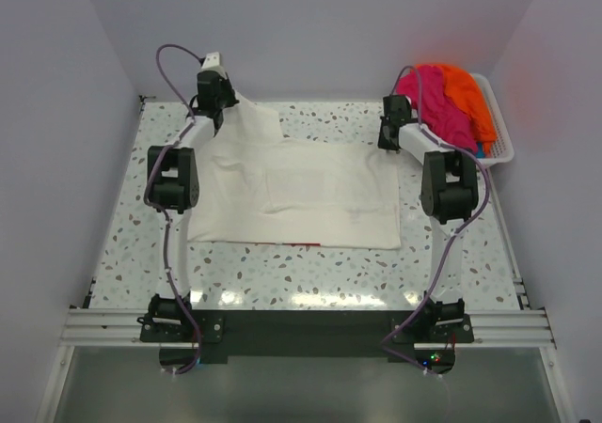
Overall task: Fold and stack the t-shirts
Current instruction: Fold the tshirt
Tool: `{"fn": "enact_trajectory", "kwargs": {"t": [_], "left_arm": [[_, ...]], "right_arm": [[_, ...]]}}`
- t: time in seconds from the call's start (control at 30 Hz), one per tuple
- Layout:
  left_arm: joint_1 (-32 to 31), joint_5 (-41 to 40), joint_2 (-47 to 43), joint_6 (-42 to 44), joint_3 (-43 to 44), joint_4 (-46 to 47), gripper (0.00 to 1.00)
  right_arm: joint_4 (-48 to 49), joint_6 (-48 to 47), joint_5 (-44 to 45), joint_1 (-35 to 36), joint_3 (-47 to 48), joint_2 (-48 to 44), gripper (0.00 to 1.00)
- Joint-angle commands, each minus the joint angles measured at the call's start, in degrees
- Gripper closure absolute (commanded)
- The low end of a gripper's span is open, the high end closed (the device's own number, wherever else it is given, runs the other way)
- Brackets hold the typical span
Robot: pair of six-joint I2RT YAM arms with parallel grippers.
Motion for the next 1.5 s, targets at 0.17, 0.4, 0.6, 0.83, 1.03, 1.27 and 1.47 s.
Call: {"fn": "enact_trajectory", "kwargs": {"t": [0.17, 0.4, 0.6, 0.83, 1.03, 1.27, 1.47], "left_arm": [[1.02, 2.53, -11.61, -1.53, -6.21, 4.37, 1.00], [1.28, 1.83, -23.63, -5.05, -22.36, 8.14, 1.00], [1.37, 0.78, -33.40, -8.74, -36.77, 10.16, 1.00], [1.37, -4.32, -46.49, -13.92, -51.20, 9.82, 1.00], [1.37, -5.73, -55.99, -17.00, -62.19, 9.46, 1.00], [1.55, -10.21, -64.08, -21.30, -69.93, 5.16, 1.00], [1.55, -12.40, -69.62, -24.82, -74.58, 0.60, 1.00]], "right_arm": [[4.42, 2.06, 3.08, -0.30, -7.09, -12.13, 1.00], [6.01, 5.48, 2.63, -0.30, -16.40, -20.05, 1.00], [6.19, 8.21, 1.67, -0.30, -24.65, -26.11, 1.00], [5.04, 12.25, 0.53, -0.30, -32.66, -33.84, 1.00], [3.81, 13.49, 0.09, -0.21, -36.89, -37.81, 1.00], [3.28, 14.37, -0.18, -0.21, -39.35, -40.10, 1.00], [3.28, 15.07, 0.26, -0.30, -41.54, -41.59, 1.00]]}}
